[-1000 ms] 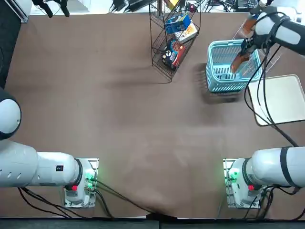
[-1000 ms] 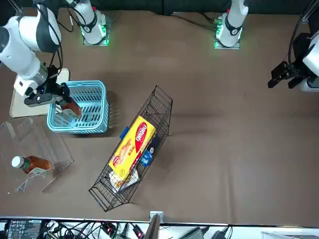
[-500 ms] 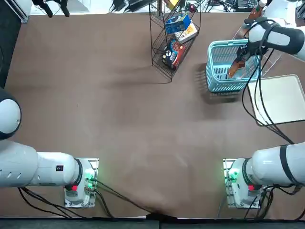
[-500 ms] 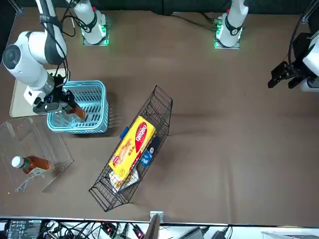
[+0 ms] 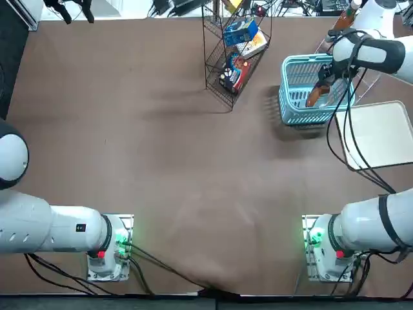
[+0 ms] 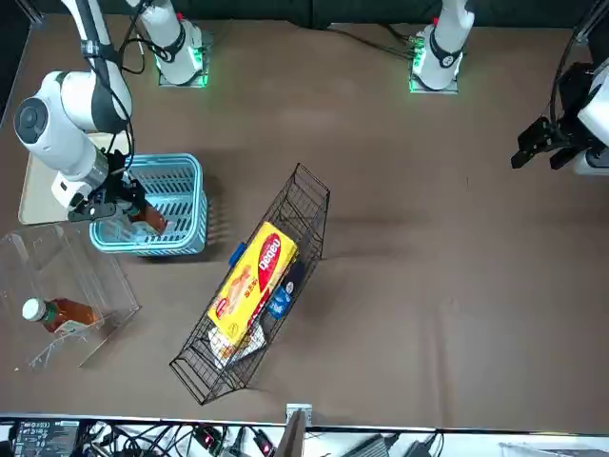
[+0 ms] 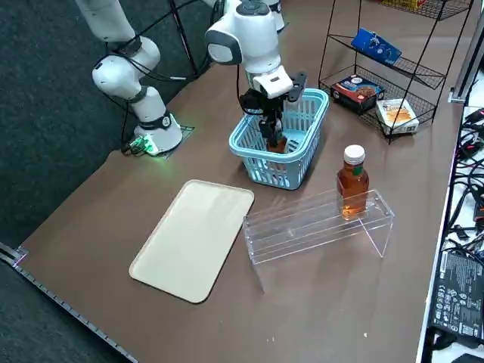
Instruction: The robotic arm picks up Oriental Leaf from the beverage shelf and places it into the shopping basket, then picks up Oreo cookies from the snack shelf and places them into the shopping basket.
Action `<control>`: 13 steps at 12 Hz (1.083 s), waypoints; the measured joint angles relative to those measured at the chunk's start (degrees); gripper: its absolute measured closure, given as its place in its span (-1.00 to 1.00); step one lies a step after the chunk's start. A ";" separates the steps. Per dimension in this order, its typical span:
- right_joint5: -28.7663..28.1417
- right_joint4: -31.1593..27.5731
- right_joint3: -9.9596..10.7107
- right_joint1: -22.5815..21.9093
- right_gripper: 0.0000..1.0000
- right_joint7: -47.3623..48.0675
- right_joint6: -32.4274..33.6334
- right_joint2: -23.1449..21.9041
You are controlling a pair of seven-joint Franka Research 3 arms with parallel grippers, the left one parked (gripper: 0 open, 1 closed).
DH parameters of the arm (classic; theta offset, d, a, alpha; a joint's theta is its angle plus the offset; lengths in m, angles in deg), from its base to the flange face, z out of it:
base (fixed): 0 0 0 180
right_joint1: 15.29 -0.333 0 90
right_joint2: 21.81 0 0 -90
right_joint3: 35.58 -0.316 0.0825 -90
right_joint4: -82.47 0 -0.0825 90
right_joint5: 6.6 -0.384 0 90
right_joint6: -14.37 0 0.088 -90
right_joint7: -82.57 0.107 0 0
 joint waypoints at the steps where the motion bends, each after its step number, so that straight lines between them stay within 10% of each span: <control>1: 0.04 0.19 0.00 -0.01 -0.43 0.05 0.00 -0.07; 4: 0.13 1.40 0.04 0.00 -1.00 0.09 0.50 -0.67; 13: 0.25 20.08 0.31 0.02 -1.00 0.21 28.03 -6.12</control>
